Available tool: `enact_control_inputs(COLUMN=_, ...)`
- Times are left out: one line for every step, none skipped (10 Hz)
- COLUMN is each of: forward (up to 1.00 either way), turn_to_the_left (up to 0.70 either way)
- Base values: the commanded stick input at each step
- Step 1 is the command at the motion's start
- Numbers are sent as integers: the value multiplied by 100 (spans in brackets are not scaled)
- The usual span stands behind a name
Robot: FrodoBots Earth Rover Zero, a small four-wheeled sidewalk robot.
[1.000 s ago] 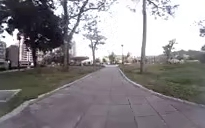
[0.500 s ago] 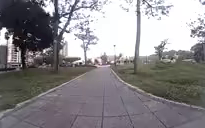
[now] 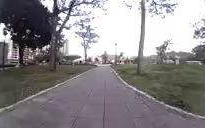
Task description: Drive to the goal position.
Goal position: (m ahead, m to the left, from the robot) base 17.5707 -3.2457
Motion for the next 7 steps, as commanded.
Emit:
enact_control_inputs(forward=100, turn_to_the_left=0)
enact_control_inputs(forward=100, turn_to_the_left=0)
enact_control_inputs(forward=100, turn_to_the_left=0)
enact_control_inputs(forward=100, turn_to_the_left=0)
enact_control_inputs(forward=100, turn_to_the_left=0)
enact_control_inputs(forward=100, turn_to_the_left=0)
enact_control_inputs(forward=100, turn_to_the_left=0)
